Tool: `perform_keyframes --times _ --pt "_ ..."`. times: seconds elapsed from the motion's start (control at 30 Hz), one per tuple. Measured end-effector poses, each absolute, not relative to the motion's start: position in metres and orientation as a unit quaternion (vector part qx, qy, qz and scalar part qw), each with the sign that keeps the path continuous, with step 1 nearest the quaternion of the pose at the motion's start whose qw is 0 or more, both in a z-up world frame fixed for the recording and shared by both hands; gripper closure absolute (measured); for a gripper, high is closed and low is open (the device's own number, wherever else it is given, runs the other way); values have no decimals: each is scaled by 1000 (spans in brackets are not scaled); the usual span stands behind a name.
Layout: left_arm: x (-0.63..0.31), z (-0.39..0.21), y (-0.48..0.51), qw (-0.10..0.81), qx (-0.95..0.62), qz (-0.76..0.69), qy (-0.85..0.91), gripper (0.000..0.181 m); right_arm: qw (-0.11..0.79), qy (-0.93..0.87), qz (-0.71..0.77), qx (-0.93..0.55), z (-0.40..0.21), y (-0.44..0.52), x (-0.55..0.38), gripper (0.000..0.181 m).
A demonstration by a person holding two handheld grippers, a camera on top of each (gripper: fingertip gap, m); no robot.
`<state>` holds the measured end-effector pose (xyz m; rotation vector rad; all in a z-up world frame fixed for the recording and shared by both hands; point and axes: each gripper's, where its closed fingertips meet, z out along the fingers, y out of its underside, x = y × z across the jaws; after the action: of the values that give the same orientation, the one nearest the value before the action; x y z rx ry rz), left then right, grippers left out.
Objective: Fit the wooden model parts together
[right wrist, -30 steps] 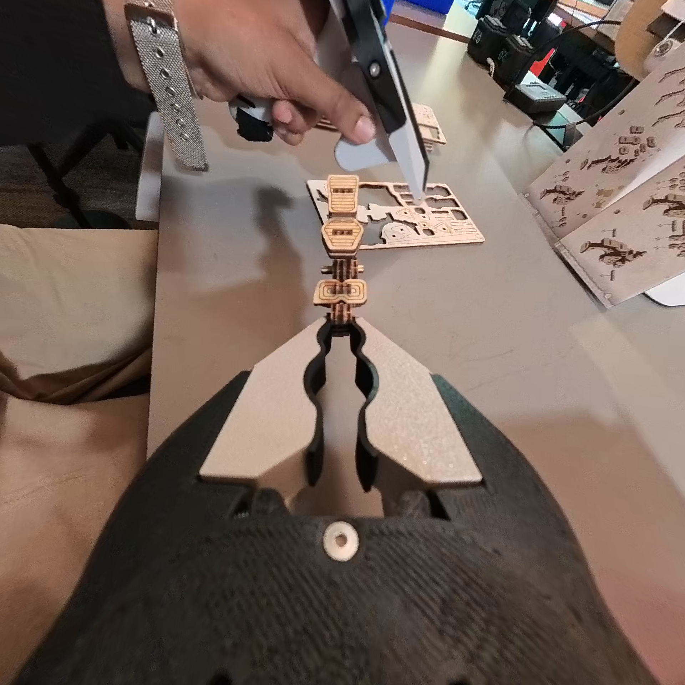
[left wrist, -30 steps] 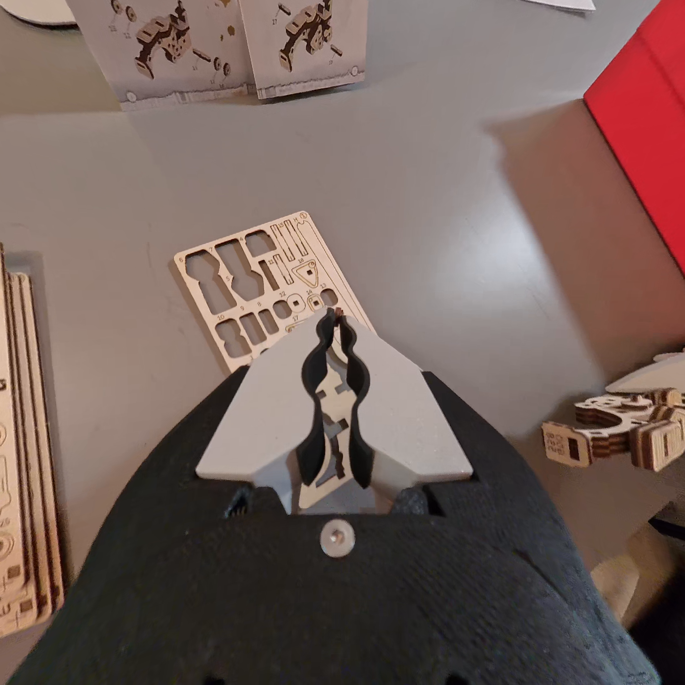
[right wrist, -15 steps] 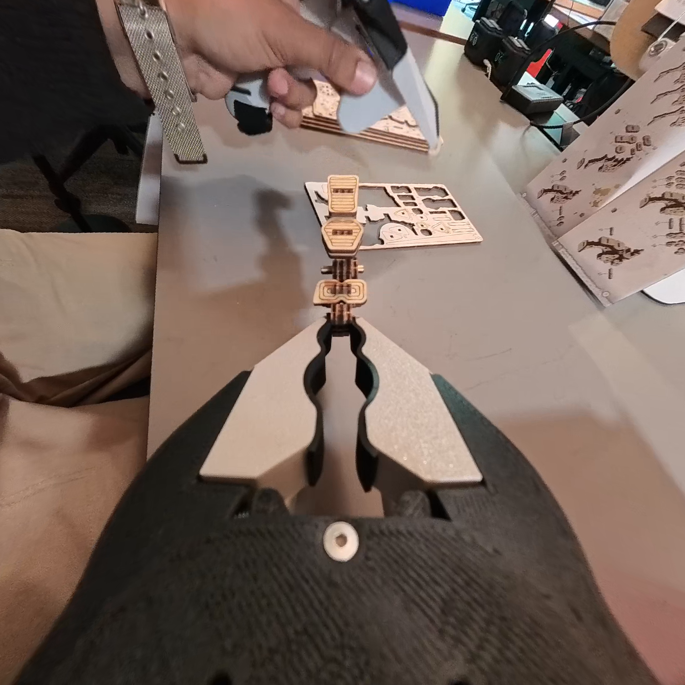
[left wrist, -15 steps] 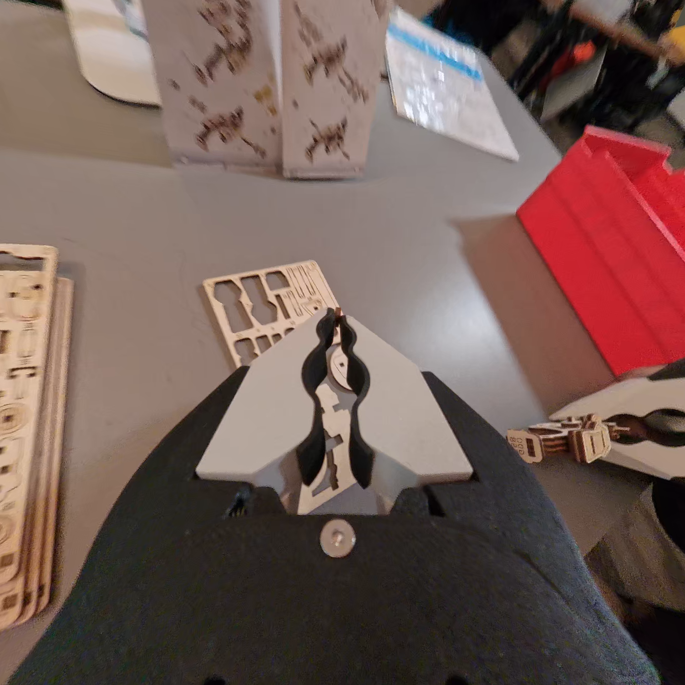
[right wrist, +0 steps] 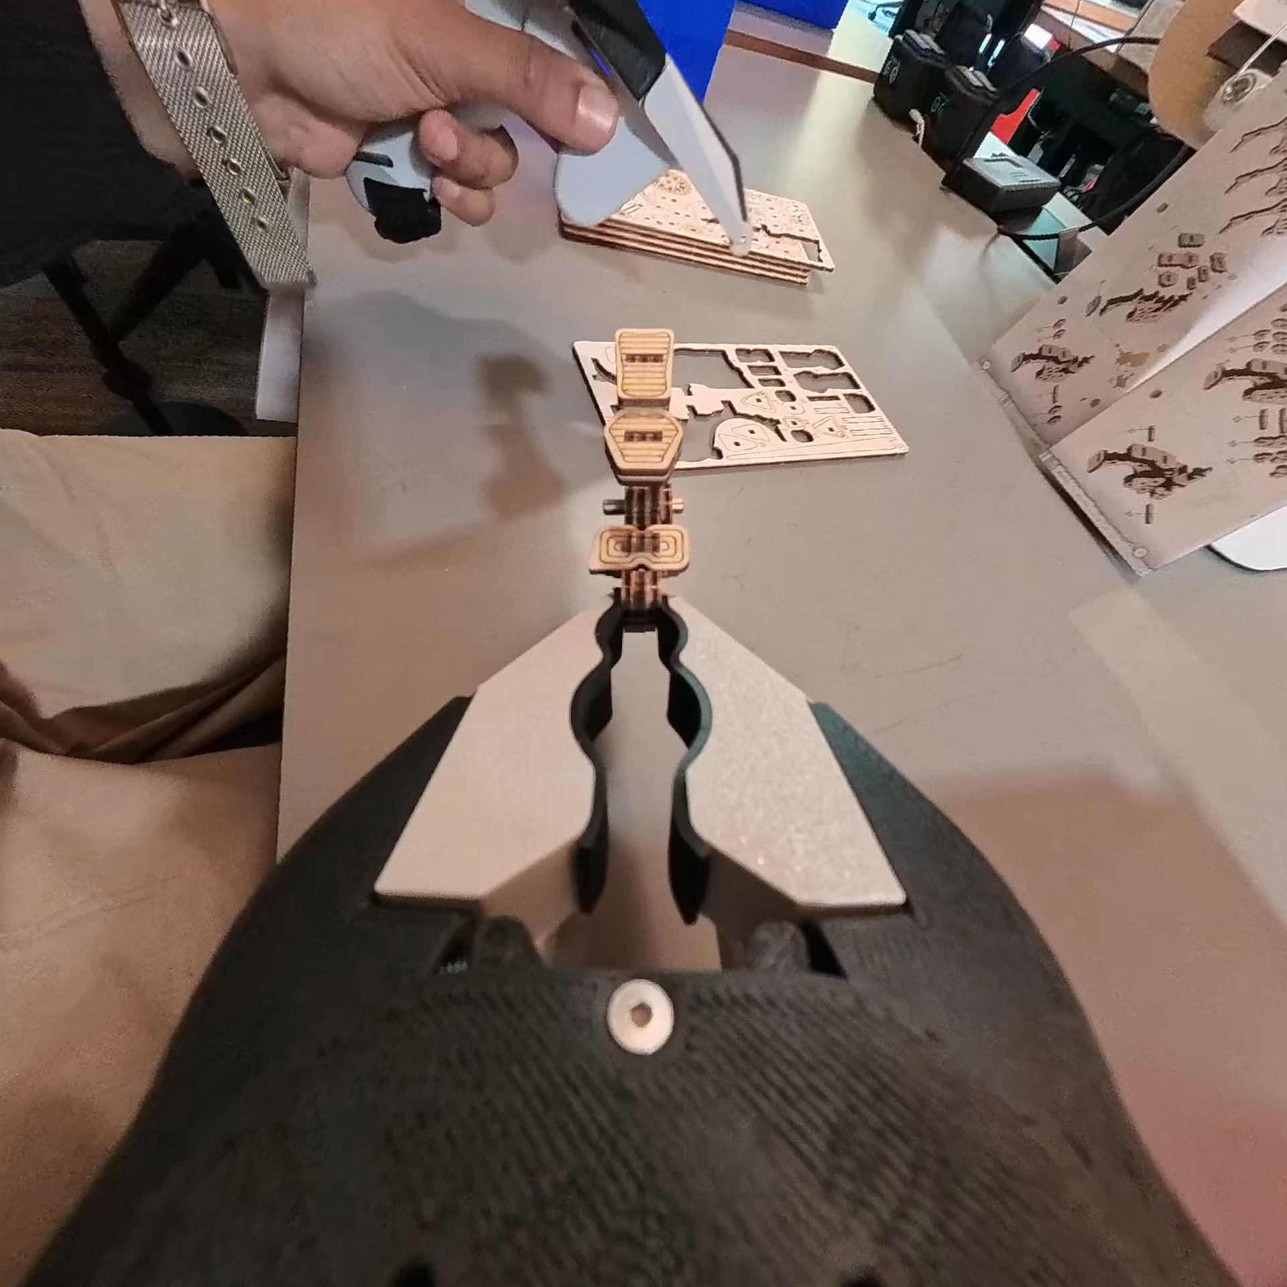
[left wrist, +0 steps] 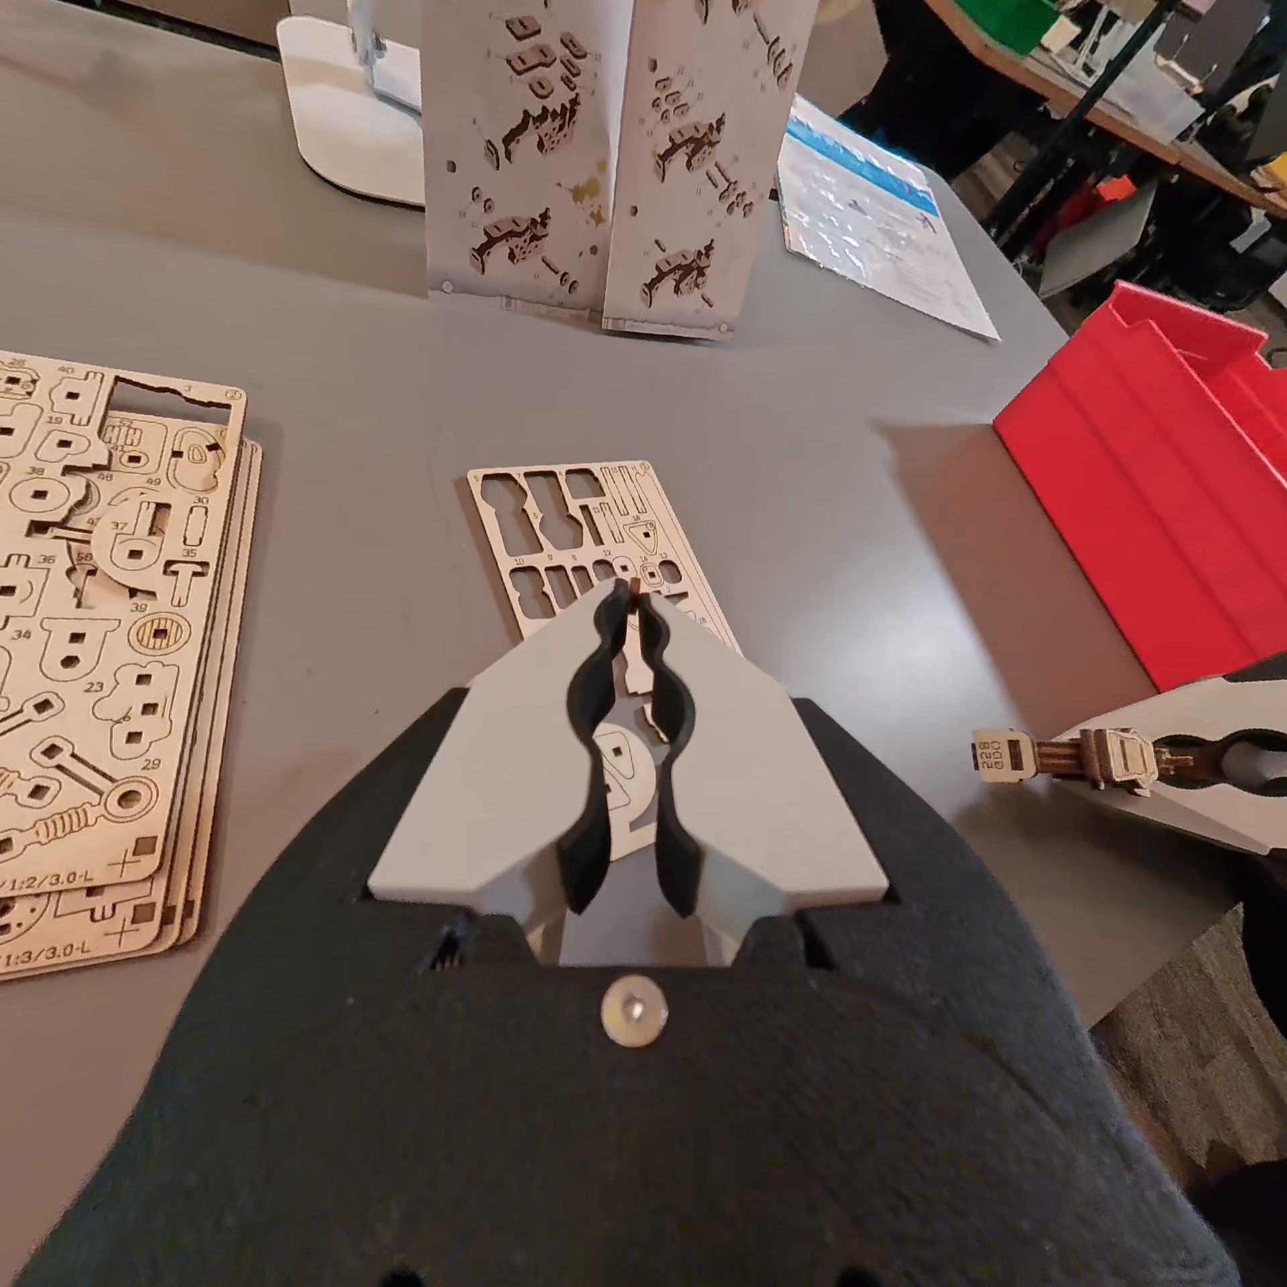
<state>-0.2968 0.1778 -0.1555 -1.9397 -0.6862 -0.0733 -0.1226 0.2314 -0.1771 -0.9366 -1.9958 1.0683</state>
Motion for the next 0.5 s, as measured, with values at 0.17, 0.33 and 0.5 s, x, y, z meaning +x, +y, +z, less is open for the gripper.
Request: perform_keyframes --times 0.17,0.33,0.5 --pt "-291 -158 175 515 -806 -35 -289 180 340 -767 410 -358 -177 231 -122 174" --pt "-286 -165 172 507 -810 -40 -291 180 341 -767 410 -357 -177 231 -122 174" --pt "-285 -168 172 508 -808 -43 -294 180 341 -767 410 -358 -177 231 -122 173"
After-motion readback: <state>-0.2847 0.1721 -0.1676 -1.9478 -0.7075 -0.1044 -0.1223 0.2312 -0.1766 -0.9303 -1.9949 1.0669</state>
